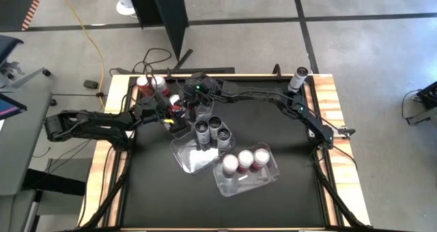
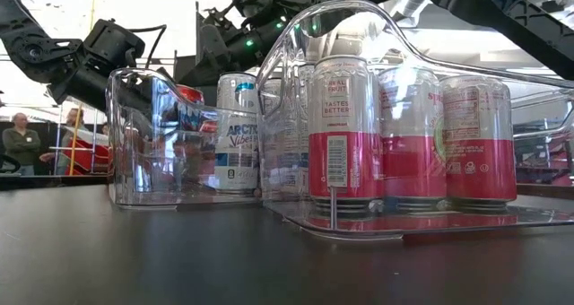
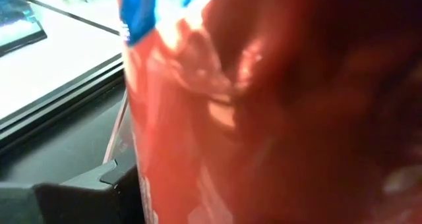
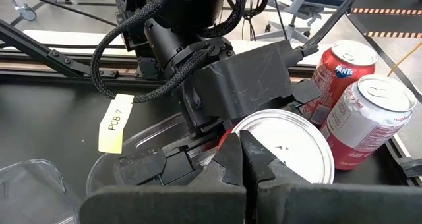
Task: Sort soda cans
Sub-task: Put the top right orange soda can in the top left transparent bin, then put the white soda can in the center transparent bin
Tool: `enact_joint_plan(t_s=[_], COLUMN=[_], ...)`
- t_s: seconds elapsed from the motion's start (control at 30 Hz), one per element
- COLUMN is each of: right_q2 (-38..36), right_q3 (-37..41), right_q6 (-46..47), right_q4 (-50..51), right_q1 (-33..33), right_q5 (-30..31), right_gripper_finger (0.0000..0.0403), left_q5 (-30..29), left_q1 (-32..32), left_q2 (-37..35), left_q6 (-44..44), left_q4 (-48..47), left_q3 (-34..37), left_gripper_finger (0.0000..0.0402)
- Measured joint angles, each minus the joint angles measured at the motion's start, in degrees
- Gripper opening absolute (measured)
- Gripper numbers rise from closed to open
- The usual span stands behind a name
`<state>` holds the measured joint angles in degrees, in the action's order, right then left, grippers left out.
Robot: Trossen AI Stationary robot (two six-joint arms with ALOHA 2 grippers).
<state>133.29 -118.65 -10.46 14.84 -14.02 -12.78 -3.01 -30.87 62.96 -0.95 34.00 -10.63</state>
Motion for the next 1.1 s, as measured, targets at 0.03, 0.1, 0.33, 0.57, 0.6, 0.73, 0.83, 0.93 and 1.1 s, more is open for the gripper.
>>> enact_joint_plan(t_s=[0.03,0.1,0.33,0.57,0.6,0.73,0.83,0.93,1.1], right_q2=[0.0,0.0,0.08,0.59,0.55,0.46,0.46,0.35,0.35], right_q3=[0.0,0.0,0.1,0.37,0.35,1.21,1.38,1.36,1.37], right_q6=[0.0,0.0,0.04,0.11,0.13,0.11,-0.02,-0.94,-2.52], right_q4=[0.03,0.11,1.73,3.58,3.73,2.92,2.94,2.62,1.44], right_q1=[0.0,0.0,0.02,-0.22,-0.45,-0.5,-0.61,-0.55,-0.55], right_q5=[0.02,0.02,0.12,1.11,1.16,1.13,1.14,1.1,1.05], right_gripper_finger=[0.0,0.0,0.0,0.0,0.0,0.0,0.0,0.0,0.0], left_q5=[-0.01,-0.02,0.0,0.17,0.19,0.16,0.13,-0.26,-1.26], left_q1=[0.0,0.0,-0.04,-0.04,-0.04,-0.04,-0.04,-0.04,-0.04], left_q2=[0.0,0.0,-0.03,-0.11,-0.1,-0.09,-0.09,-0.07,-0.11], left_q6=[-0.06,-0.13,-0.72,-1.72,-1.69,-1.17,-0.81,-0.02,0.82], left_q4=[0.0,-0.11,-0.6,0.1,0.26,1.3,1.76,2.54,4.06], left_q3=[0.0,0.0,-0.04,-0.11,-0.09,-0.07,0.0,0.0,0.02], left_gripper_finger=[0.0314,0.0314,0.0342,0.0363,0.0362,0.036,0.036,0.036,0.0359])
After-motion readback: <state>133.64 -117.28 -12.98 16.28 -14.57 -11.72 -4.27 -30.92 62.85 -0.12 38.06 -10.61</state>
